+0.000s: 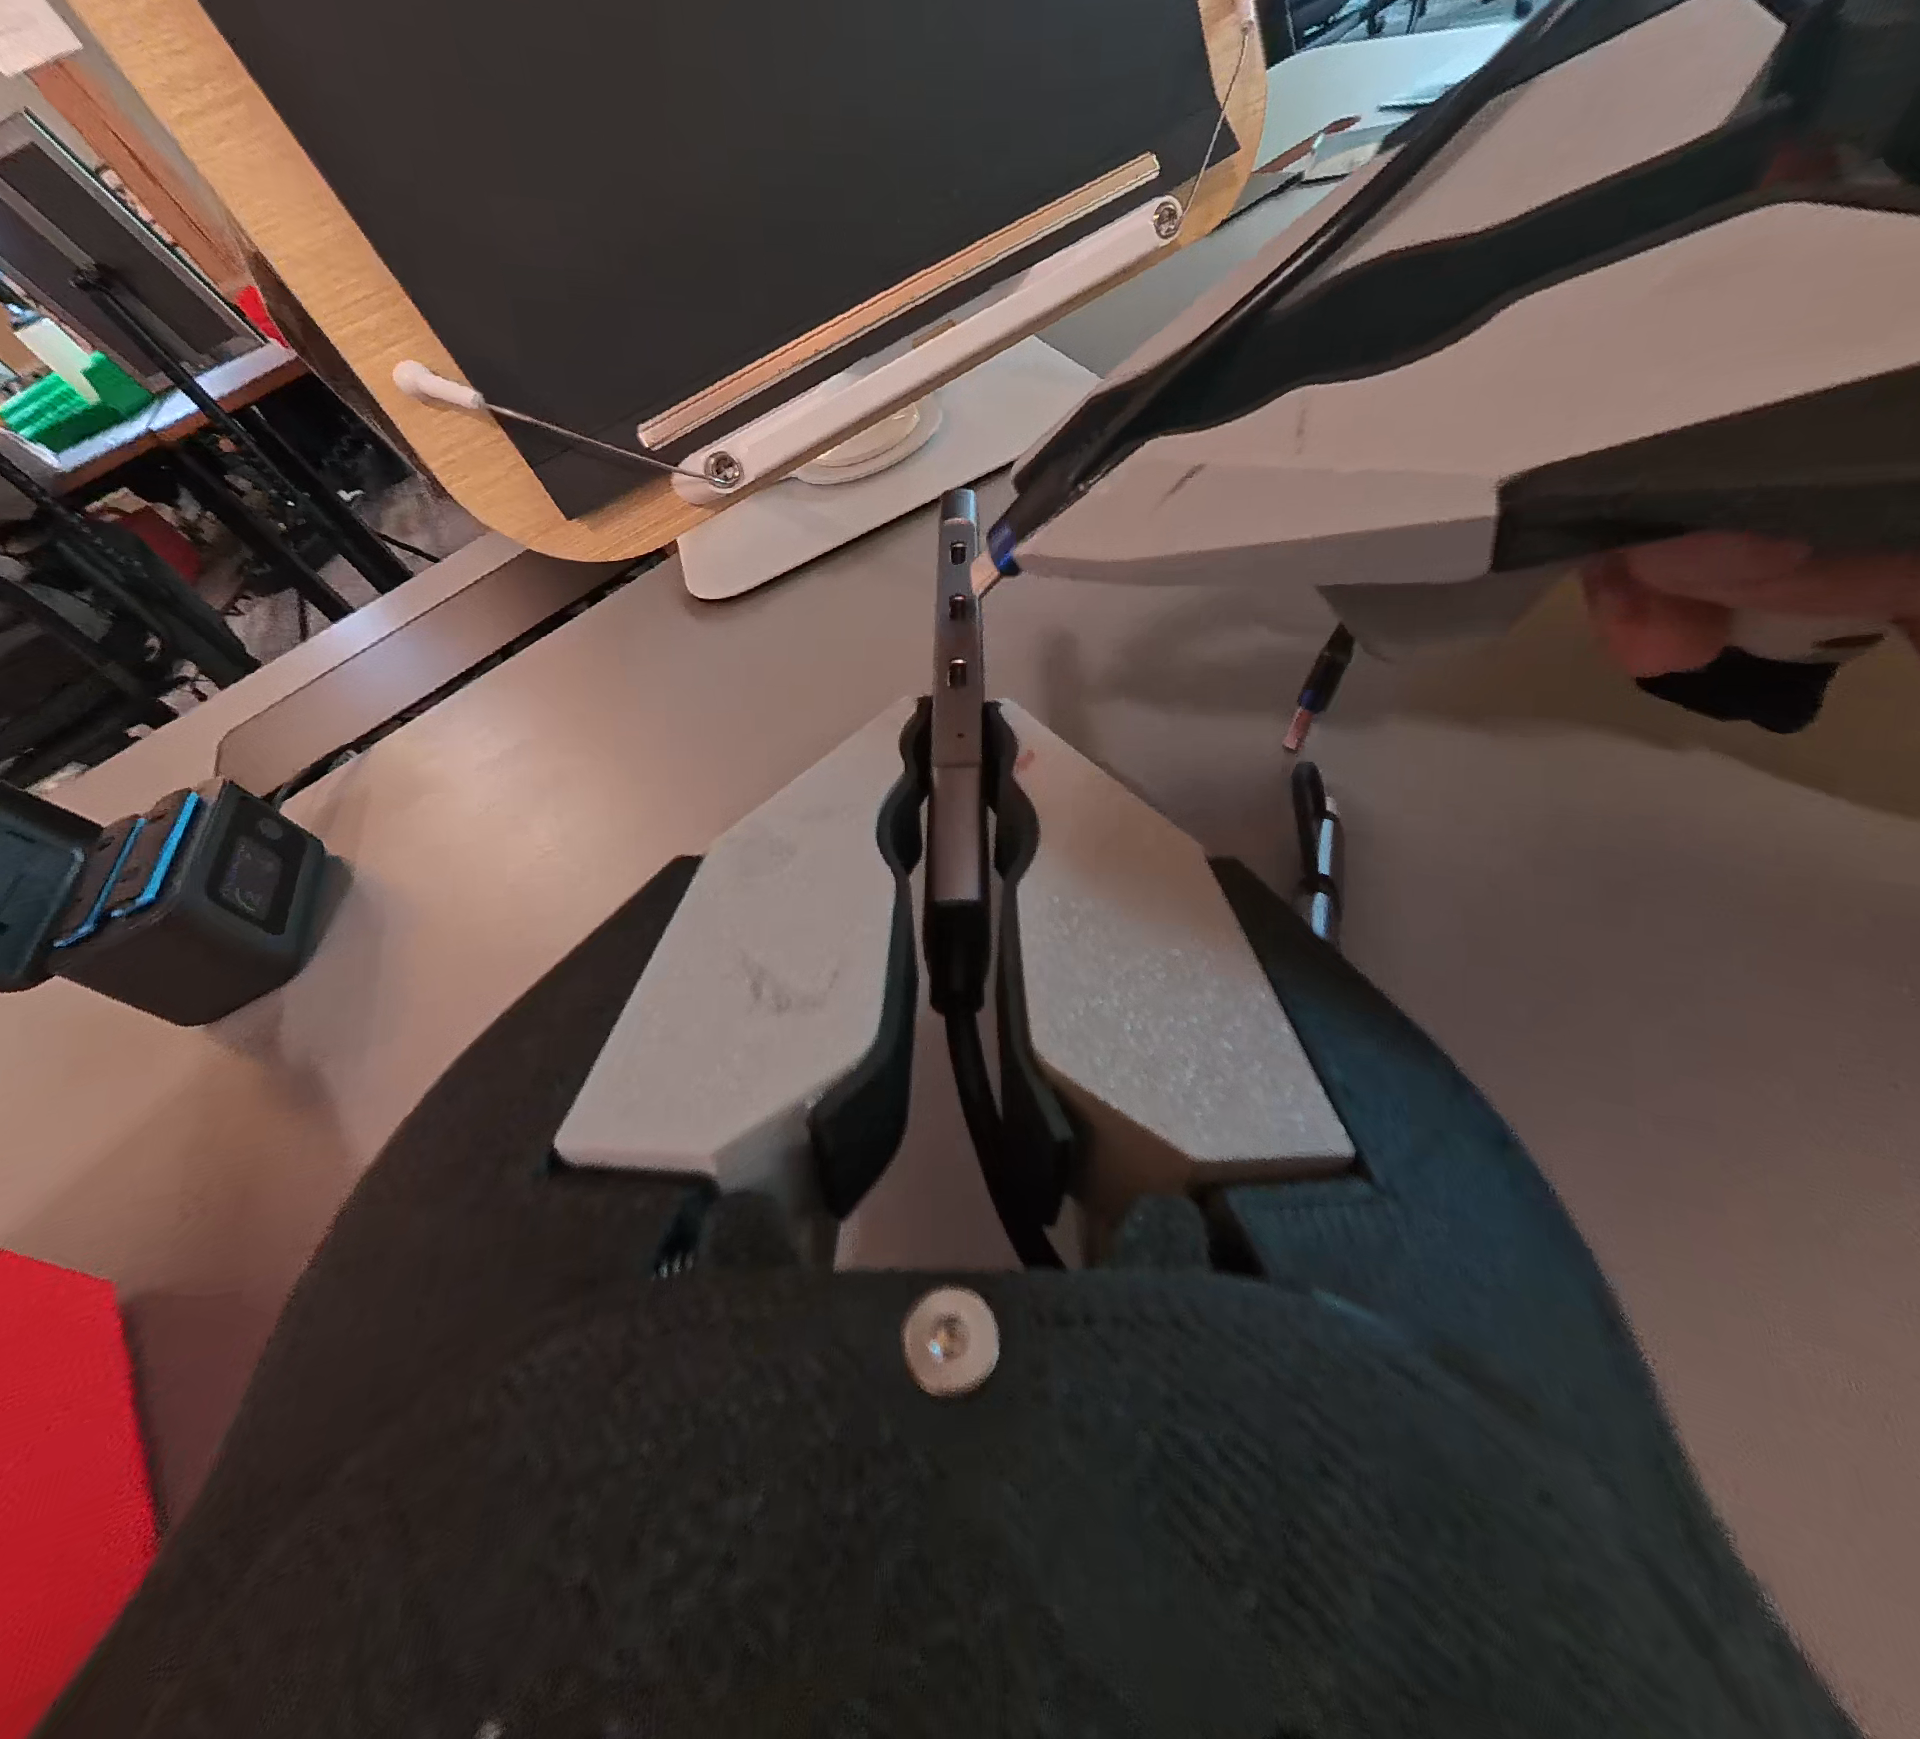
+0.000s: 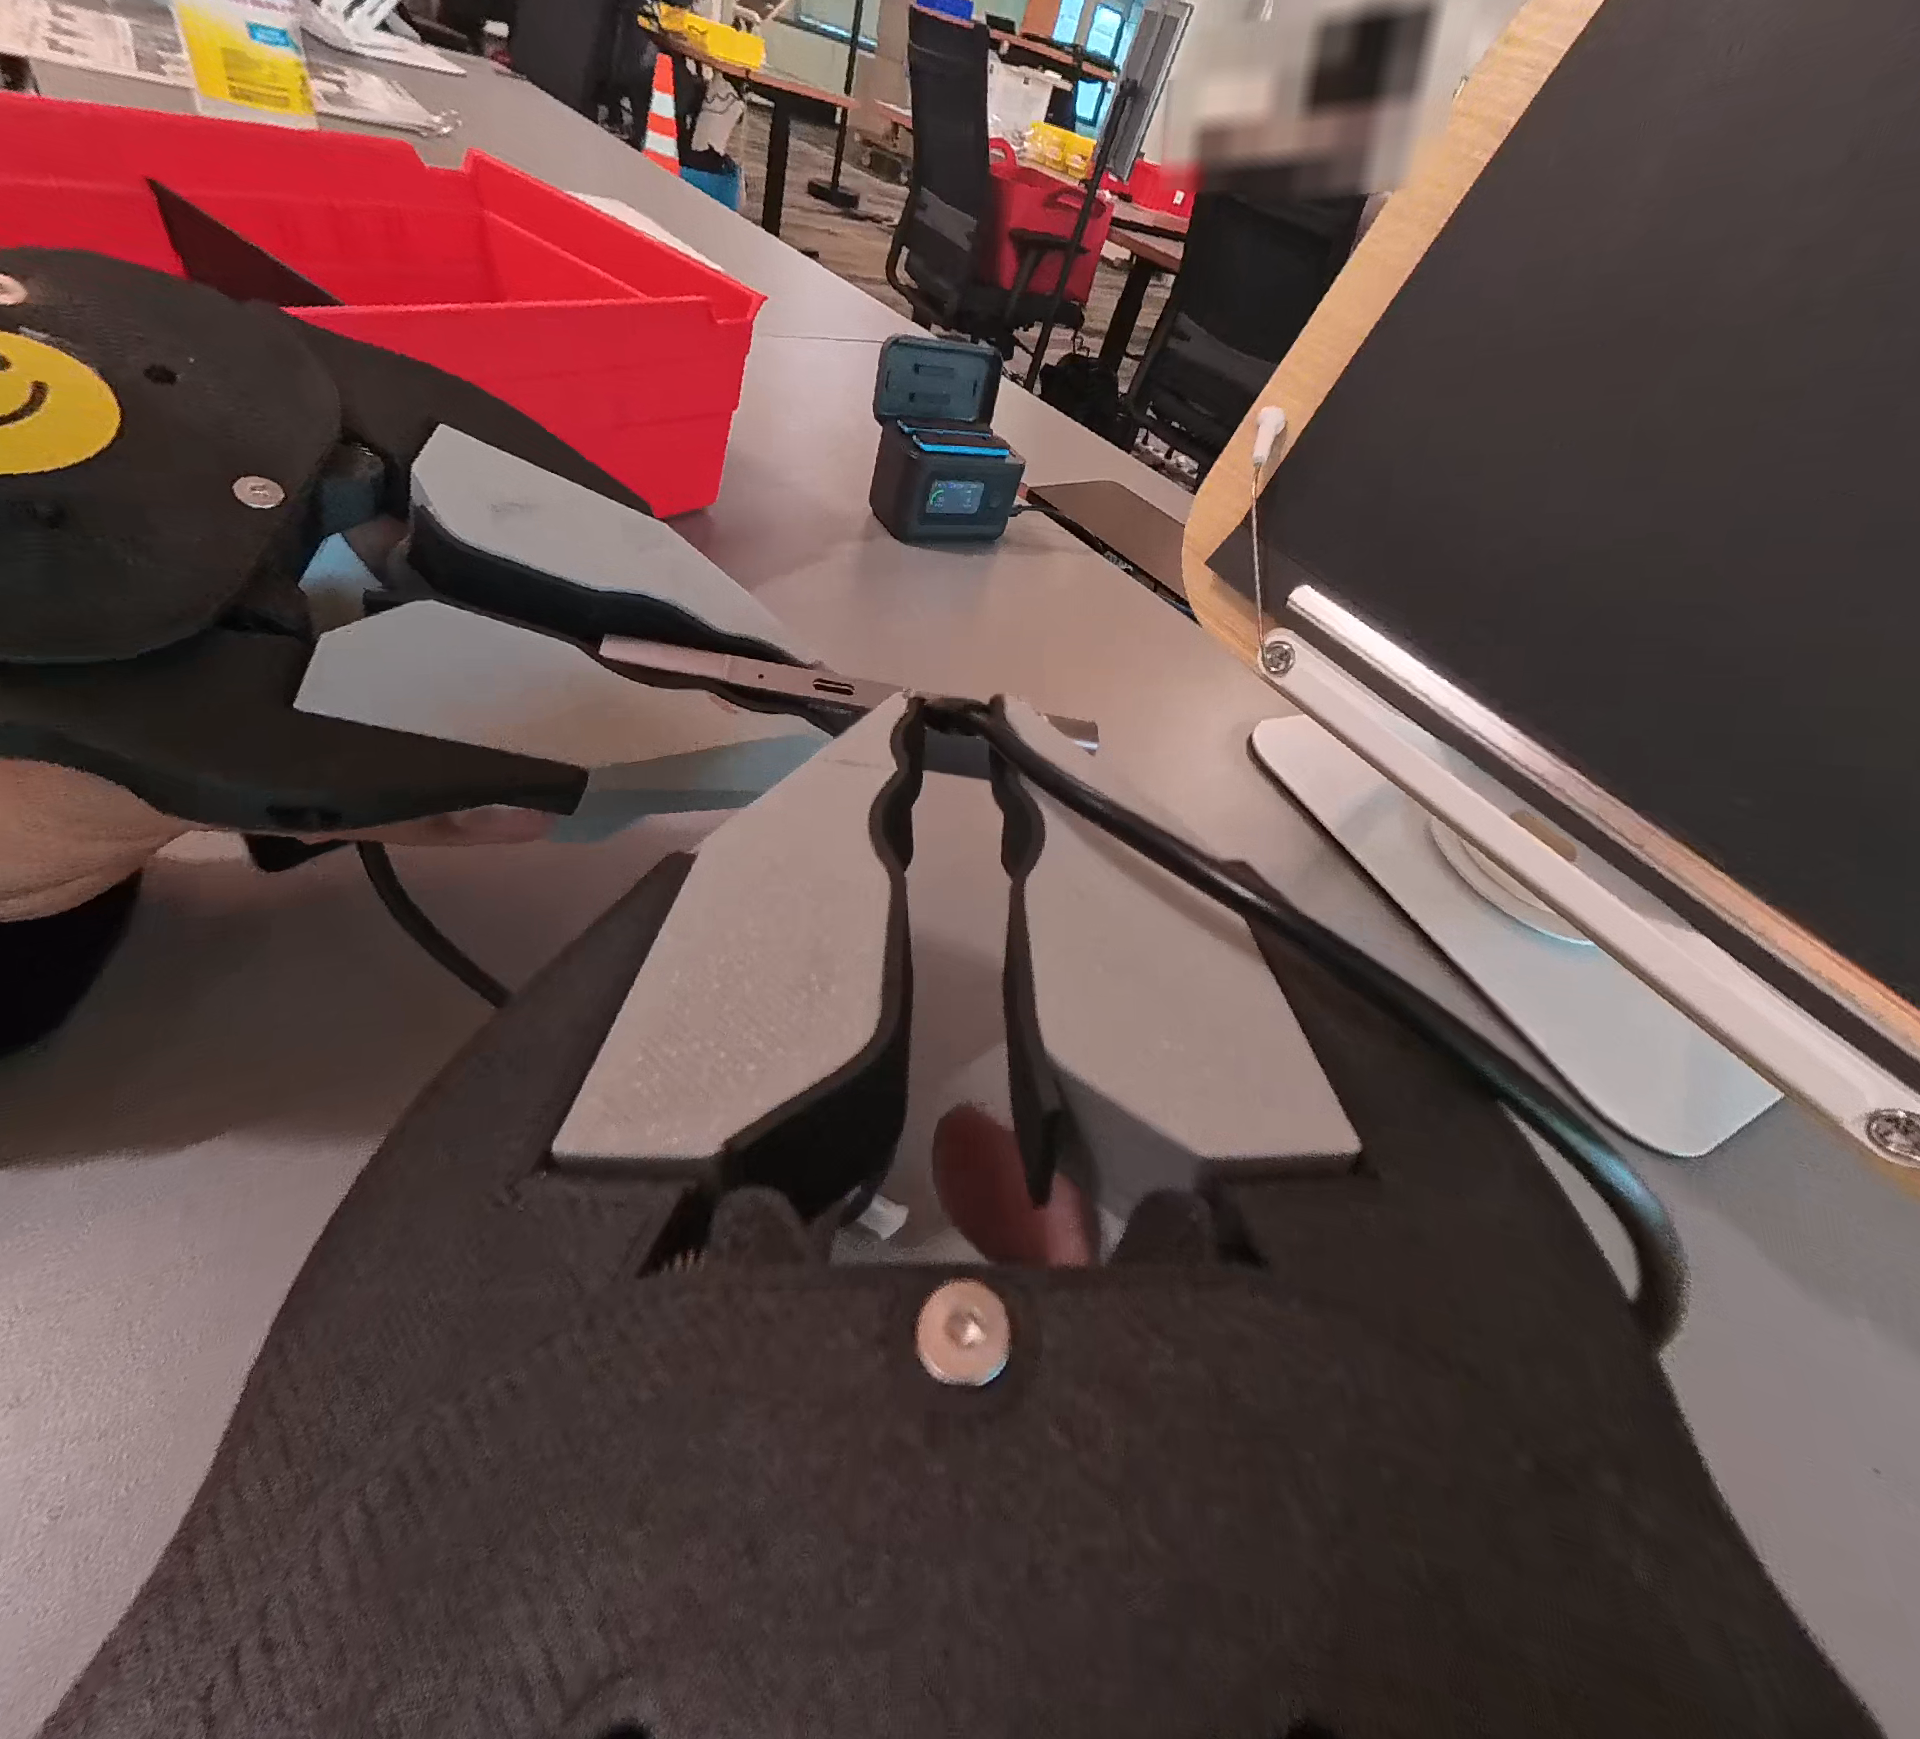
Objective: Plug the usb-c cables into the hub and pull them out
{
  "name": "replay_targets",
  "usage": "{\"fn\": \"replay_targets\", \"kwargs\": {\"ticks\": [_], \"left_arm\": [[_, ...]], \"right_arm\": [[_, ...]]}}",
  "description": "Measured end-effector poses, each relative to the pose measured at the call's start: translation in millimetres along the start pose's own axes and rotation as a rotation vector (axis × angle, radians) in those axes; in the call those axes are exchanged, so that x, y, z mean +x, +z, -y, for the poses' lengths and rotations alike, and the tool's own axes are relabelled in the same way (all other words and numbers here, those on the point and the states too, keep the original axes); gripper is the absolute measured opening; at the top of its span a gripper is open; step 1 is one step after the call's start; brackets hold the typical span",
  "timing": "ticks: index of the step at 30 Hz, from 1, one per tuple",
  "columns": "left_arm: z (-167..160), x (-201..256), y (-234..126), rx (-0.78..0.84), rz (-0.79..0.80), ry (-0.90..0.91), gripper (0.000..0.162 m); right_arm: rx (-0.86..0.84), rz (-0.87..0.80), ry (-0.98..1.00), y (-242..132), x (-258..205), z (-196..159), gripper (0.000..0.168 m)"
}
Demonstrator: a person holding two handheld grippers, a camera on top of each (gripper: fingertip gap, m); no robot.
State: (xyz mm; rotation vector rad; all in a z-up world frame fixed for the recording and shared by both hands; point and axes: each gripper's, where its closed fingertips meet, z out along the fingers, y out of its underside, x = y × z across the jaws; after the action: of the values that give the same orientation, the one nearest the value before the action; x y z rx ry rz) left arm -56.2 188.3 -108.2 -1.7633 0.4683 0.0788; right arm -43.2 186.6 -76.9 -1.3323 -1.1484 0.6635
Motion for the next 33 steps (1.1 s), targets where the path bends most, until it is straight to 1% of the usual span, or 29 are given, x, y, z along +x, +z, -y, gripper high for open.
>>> {"fn": "replay_targets", "kwargs": {"ticks": [3,6,13,20,26,33], "left_arm": [[1.2,0.6,0.1,0.001,0.026,0.066,0.006],[2.8,1.9,0.4,0.008,0.043,0.121,0.006],[8.3,2.7,-0.1,0.035,0.11,0.273,0.007],[12.7,-6.5,-4.7,0.058,0.171,0.354,0.007],[11.1,-10.6,-5.7,0.045,0.19,0.386,0.006],[13.3,-7.8,-5.4,0.055,0.203,0.43,0.007]], "right_arm": [[-0.018,0.017,0.049,-1.3,-2.1,0.8,0.009],[-0.021,-0.002,0.062,-4.3,1.2,3.2,0.009],[-0.026,0.016,0.094,-5.9,-0.2,3.7,0.009],[-0.034,0.028,0.072,-7.0,-3.7,4.5,0.009],[-0.004,0.029,0.037,-9.4,-7.9,12.0,0.008],[-0.001,0.015,0.032,-9.8,-6.1,12.3,0.008]]}}
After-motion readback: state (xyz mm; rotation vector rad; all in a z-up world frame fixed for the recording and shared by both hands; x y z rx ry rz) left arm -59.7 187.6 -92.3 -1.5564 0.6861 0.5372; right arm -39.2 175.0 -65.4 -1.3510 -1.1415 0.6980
